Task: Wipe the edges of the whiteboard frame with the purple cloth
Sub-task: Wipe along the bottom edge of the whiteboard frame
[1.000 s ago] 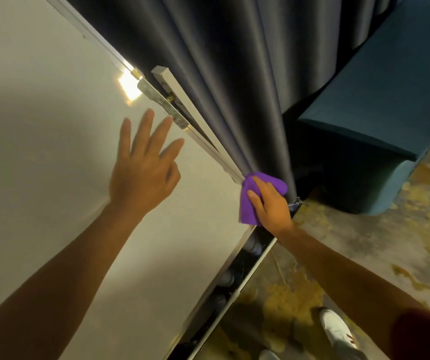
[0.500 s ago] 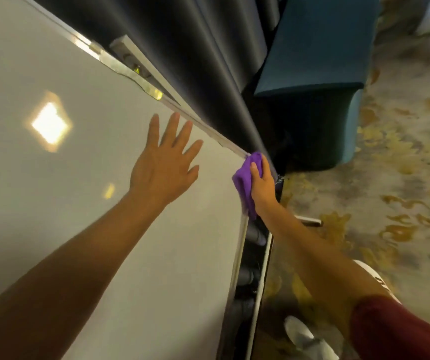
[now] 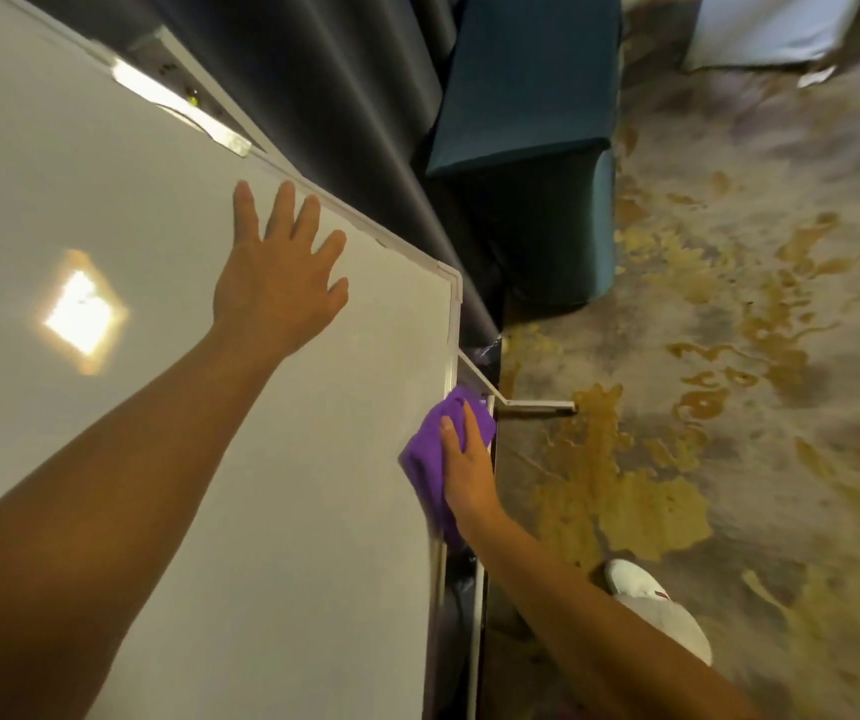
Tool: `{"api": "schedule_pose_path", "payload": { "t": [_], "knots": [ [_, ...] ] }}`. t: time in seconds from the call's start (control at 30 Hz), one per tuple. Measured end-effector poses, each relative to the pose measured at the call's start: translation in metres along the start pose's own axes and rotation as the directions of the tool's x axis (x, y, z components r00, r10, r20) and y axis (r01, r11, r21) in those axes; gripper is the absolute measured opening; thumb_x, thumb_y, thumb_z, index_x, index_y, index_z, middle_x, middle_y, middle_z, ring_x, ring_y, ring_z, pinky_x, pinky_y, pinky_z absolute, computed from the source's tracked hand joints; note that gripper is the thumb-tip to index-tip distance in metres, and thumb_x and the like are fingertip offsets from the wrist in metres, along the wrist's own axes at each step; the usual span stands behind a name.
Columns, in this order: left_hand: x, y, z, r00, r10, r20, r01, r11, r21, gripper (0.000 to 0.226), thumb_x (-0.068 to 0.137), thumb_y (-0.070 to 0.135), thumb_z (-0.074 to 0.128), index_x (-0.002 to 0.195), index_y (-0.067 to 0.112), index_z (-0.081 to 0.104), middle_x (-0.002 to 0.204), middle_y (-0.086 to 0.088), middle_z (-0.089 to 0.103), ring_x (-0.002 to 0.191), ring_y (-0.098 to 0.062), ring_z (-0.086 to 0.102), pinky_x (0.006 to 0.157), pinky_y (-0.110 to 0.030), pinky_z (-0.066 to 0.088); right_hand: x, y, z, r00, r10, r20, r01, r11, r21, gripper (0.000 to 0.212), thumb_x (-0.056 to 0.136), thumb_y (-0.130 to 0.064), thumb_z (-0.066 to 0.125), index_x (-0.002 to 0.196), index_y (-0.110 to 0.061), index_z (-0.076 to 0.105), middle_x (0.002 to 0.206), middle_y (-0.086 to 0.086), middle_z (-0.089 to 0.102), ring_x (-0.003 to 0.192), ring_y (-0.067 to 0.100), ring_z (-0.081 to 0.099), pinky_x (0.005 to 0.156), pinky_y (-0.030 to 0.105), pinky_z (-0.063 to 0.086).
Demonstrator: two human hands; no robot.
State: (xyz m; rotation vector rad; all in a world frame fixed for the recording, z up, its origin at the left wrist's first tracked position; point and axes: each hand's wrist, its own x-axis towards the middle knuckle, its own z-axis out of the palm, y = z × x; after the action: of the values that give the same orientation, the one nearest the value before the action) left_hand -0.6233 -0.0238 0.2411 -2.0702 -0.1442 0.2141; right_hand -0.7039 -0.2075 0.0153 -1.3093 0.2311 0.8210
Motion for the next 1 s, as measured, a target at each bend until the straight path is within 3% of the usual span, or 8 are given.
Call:
{"api": "schedule_pose_path", "payload": {
  "t": [0.1,0.23,0.33,0.43,0.53,0.8,0.93,1.0],
  "knots": [
    [-0.008,0.007,-0.011,1.000,-0.014,0.025,0.015,0.999,-0.037,0.085,0.096,0.070,-0.001,0.169,0.028,0.010,0.177,-0.015,0.005,0.163,-0.043,0.006,0.128,-0.069,0.007,-0.004,0.003,-0.004,0.998,-0.058,-0.017,0.057,0.997,-0.043,0.062,0.095,-0.057,0.038,0.152,-0.043,0.015,0.155,0.000,0.029,0.130,0.025,0.043,0.100,0.038,0.042],
    [-0.044,0.034,-0.029,0.993,0.016,0.113,-0.003,0.994,-0.109,0.081,0.100,0.071,0.010,0.169,0.029,0.010,0.177,-0.018,0.000,0.162,-0.047,0.002,0.129,-0.067,0.007,0.019,-0.022,-0.005,0.998,-0.056,-0.009,0.055,0.996,-0.071,0.066,0.093,-0.062,0.039,0.152,-0.043,0.014,0.150,0.002,0.035,0.122,0.024,0.049,0.100,0.042,0.045],
    [-0.085,0.045,-0.035,0.987,0.056,0.153,-0.031,0.986,-0.162,0.078,0.102,0.070,0.016,0.169,0.031,0.008,0.177,-0.017,-0.005,0.162,-0.046,-0.005,0.128,-0.067,0.002,0.053,-0.059,-0.004,0.991,-0.136,0.011,0.136,0.985,-0.105,0.060,0.099,-0.056,0.037,0.153,-0.042,0.013,0.150,0.003,0.037,0.123,0.026,0.048,0.091,0.033,0.041],
    [-0.128,0.050,-0.034,0.980,0.115,0.165,-0.084,0.979,-0.185,0.074,0.104,0.066,0.017,0.169,0.031,0.008,0.177,-0.014,-0.008,0.162,-0.044,-0.011,0.127,-0.068,-0.008,0.103,-0.108,-0.002,0.986,-0.165,-0.006,0.162,0.976,-0.147,0.056,0.101,-0.054,0.036,0.152,-0.043,0.016,0.151,0.007,0.036,0.130,0.034,0.044,0.104,0.043,0.041],
    [-0.139,0.051,-0.031,0.982,0.107,0.158,-0.082,0.984,-0.155,0.072,0.105,0.063,0.014,0.169,0.029,0.012,0.177,-0.014,-0.003,0.163,-0.044,-0.006,0.127,-0.068,-0.006,0.128,-0.128,0.001,0.991,-0.130,0.010,0.130,0.975,-0.180,0.052,0.103,-0.052,0.034,0.152,-0.043,0.019,0.150,0.011,0.039,0.128,0.036,0.046,0.107,0.049,0.039],
    [-0.134,0.050,-0.018,0.990,0.058,0.132,-0.051,0.997,-0.055,0.074,0.102,0.063,0.005,0.168,0.031,0.017,0.178,-0.013,0.003,0.163,-0.045,0.001,0.129,-0.067,0.006,0.060,-0.062,0.008,0.987,-0.143,0.077,0.156,0.968,-0.197,0.052,0.104,-0.047,0.031,0.153,-0.044,0.013,0.149,0.010,0.040,0.125,0.032,0.050,0.105,0.049,0.043],
    [-0.130,0.053,-0.021,0.993,0.046,0.107,-0.044,0.999,-0.020,0.075,0.102,0.065,0.004,0.169,0.031,0.011,0.178,-0.012,0.002,0.163,-0.043,0.002,0.129,-0.066,0.006,0.002,-0.018,-0.004,0.989,-0.103,0.103,0.119,0.980,-0.157,0.053,0.103,-0.047,0.034,0.152,-0.047,0.013,0.131,-0.005,0.044,0.094,0.007,0.055,0.075,0.025,0.051],
    [-0.129,0.053,-0.025,0.994,0.040,0.100,-0.039,0.999,-0.011,0.075,0.103,0.066,0.006,0.169,0.031,0.009,0.178,-0.011,0.002,0.163,-0.043,0.002,0.129,-0.065,0.006,-0.029,0.002,-0.008,0.989,-0.077,0.130,0.094,0.986,-0.135,0.053,0.103,-0.049,0.033,0.150,-0.051,0.011,0.131,-0.005,0.043,0.093,0.005,0.054,0.074,0.023,0.048]
  ]
}}
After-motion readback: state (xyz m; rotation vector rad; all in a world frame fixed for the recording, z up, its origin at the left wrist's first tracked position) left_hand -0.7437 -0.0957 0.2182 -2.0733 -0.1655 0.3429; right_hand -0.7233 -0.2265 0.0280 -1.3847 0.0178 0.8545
